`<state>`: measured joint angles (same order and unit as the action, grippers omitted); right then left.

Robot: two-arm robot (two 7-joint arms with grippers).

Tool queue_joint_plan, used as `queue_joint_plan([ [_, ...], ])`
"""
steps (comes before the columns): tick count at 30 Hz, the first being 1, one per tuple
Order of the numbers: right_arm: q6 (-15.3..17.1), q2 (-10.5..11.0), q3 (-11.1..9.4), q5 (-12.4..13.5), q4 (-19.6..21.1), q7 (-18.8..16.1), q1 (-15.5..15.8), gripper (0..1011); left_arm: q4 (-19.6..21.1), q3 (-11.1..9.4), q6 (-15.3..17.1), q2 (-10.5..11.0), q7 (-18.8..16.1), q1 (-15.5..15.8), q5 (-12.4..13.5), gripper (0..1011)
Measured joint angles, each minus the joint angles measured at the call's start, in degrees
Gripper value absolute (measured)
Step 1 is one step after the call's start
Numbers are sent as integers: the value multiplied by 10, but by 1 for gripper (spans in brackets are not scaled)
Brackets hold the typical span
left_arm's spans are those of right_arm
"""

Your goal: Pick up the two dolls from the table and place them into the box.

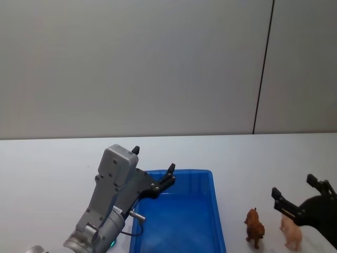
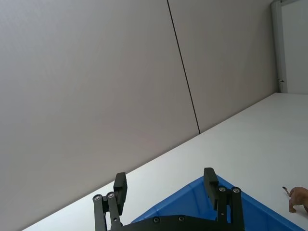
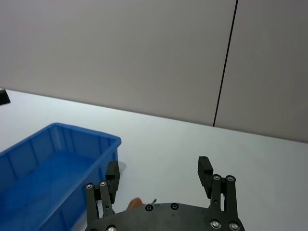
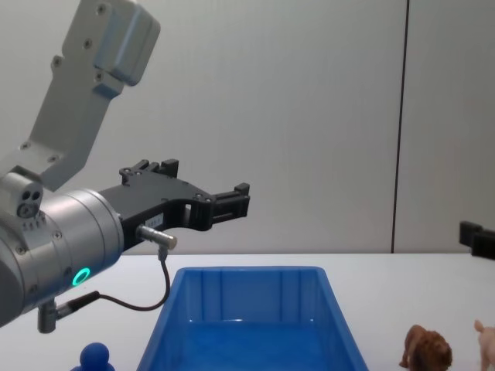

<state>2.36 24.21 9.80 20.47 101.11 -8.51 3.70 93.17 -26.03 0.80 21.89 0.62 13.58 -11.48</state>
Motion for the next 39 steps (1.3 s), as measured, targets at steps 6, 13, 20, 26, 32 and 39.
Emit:
queue_joint_plan([
  [6,10,13,-7,7,1,-8,12,1001,0,0,0,0,0,0,0,1001],
  [13,33,23,-11,10,-6,-16,20,1001,0,0,0,0,0,0,0,1001],
  [20,57,25,-10,1,-23,-24,18,1001,0,0,0,0,0,0,0,1001],
  [26,72,22,-8,-5,-39,-27,13,1001,0,0,0,0,0,0,0,1001],
  [32,88,16,-5,-7,-58,-29,4,1001,0,0,0,0,0,0,0,1001],
  [39,104,8,-2,-7,-81,-31,-8,1001,0,0,0,0,0,0,0,1001],
])
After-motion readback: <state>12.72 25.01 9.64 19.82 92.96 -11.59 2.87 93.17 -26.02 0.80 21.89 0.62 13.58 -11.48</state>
